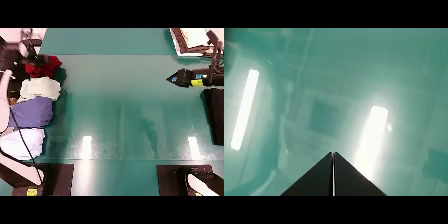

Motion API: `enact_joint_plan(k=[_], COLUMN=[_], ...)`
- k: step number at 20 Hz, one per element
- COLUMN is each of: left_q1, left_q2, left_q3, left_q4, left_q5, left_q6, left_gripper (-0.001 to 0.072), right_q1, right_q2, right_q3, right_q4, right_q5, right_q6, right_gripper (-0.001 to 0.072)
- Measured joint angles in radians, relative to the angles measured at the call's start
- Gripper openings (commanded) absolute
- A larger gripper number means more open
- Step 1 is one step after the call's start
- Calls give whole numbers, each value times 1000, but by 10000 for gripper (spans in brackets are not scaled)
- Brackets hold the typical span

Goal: Fold the shirts.

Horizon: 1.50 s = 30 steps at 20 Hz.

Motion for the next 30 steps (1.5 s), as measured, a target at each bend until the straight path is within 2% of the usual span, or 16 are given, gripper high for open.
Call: enact_joint_plan(k=[5, 9, 12, 16, 18, 21, 23, 26, 30], left_q1=[-63, -197, -337, -542, -624, -682, -660, -549, -414], left_q2=[248, 431, 485, 489, 474, 456, 453, 449, 445], left_q3=[166, 206, 185, 34, -72, -192, -229, -291, -489], left_q4=[-80, -116, -120, -152, -202, -258, -262, -282, -436], left_q5=[-134, -293, -414, -462, -425, -351, -333, -333, -259], left_q6=[101, 156, 166, 159, 157, 156, 155, 141, 148], left_gripper=[31, 30, 31, 51, 595, 612, 612, 612, 612], right_q1=[0, -1, -2, -2, -2, -2, -2, -2, -2], right_q2=[0, 0, 0, 0, 0, 0, 0, 0, -5], right_q3=[185, 337, 429, 498, 512, 522, 525, 526, 526], right_q4=[-4, -13, -35, -52, -56, -58, -59, -60, -60], right_q5=[-8, -19, -12, 20, 43, 86, 111, 140, 157], right_q6=[0, -1, -1, -1, -1, -1, -1, -1, -1], right_gripper=[14, 15, 14, 14, 14, 15, 15, 14, 14])
